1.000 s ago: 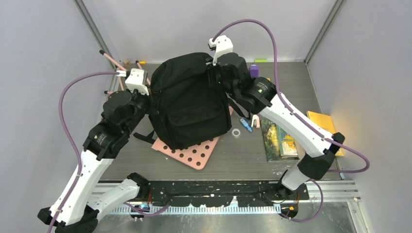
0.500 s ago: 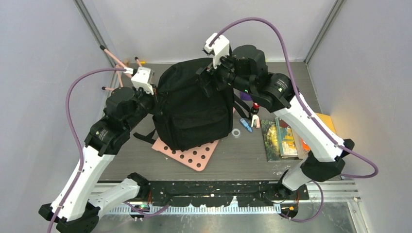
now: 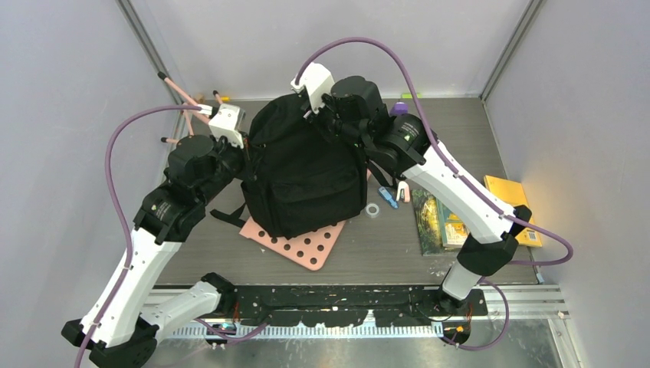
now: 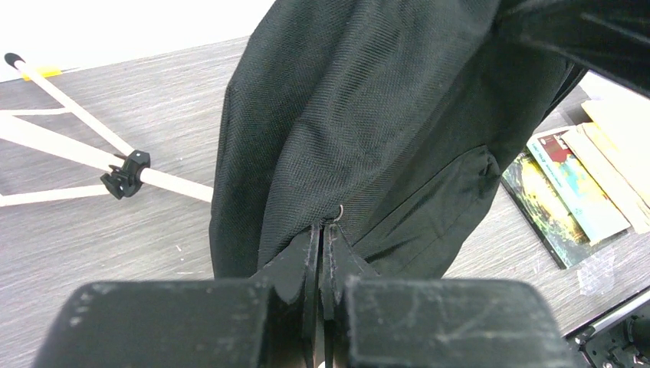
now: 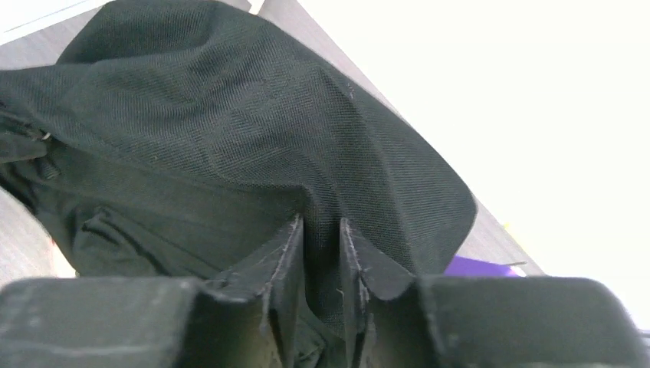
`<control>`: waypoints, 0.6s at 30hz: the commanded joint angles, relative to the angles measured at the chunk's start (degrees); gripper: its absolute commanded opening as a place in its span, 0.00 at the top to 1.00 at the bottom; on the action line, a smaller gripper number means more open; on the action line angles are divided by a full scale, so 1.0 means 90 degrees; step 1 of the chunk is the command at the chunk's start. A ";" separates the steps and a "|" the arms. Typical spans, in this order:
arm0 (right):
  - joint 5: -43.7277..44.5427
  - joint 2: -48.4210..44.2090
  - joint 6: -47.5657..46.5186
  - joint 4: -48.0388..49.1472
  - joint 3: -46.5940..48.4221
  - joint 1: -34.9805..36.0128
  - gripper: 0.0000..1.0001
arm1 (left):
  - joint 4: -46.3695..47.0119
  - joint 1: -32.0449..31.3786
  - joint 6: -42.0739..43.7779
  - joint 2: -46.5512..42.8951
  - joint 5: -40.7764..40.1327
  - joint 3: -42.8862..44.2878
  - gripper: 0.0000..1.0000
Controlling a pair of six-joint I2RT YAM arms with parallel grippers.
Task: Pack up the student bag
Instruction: Unzip the student bag at the center of the board.
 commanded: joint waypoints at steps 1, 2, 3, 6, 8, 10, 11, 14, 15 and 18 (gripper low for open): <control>0.0897 -0.0066 -0.0221 0.0861 -0.0061 0.0051 0.80 | -0.0111 0.0030 0.0119 -0.0014 -0.0025 0.0176 1.00; 0.1052 -0.0064 -0.0202 0.0917 -0.0062 0.0048 0.90 | -0.0147 0.0030 0.0119 -0.0012 -0.0058 0.0173 1.00; 0.1151 -0.0067 -0.0184 0.1042 -0.0061 0.0048 0.94 | -0.0193 0.0030 0.0119 -0.0006 -0.0094 0.0168 1.00; 0.1772 -0.0090 -0.0097 0.1348 -0.0028 0.0048 1.00 | -0.0401 0.0030 0.0119 0.0008 -0.0179 0.0135 1.00; 0.2236 -0.0084 -0.0080 0.1608 0.0029 0.0047 1.00 | -0.0511 0.0030 0.0112 -0.0013 -0.0209 0.0100 1.00; 0.2725 0.0008 -0.0101 0.1922 0.0116 0.0047 1.00 | -0.0714 0.0030 0.0077 -0.0025 -0.0270 0.0108 1.00; 0.2872 0.0037 -0.0114 0.1989 0.0187 0.0047 1.00 | -0.0861 0.0030 0.0044 -0.0016 -0.0340 0.0144 1.00; 0.3342 0.0221 -0.0109 0.2128 0.0432 0.0040 1.00 | -0.1410 0.0030 -0.0107 -0.0057 -0.0552 0.0201 1.00; 0.3468 0.0260 -0.0074 0.2136 0.0566 0.0041 1.00 | -0.1502 0.0030 -0.0145 -0.0075 -0.0610 0.0192 1.00; 0.3679 0.0437 0.0011 0.2168 0.0802 0.0045 1.00 | -0.2033 0.0030 -0.0359 -0.0193 -0.0673 0.0139 1.00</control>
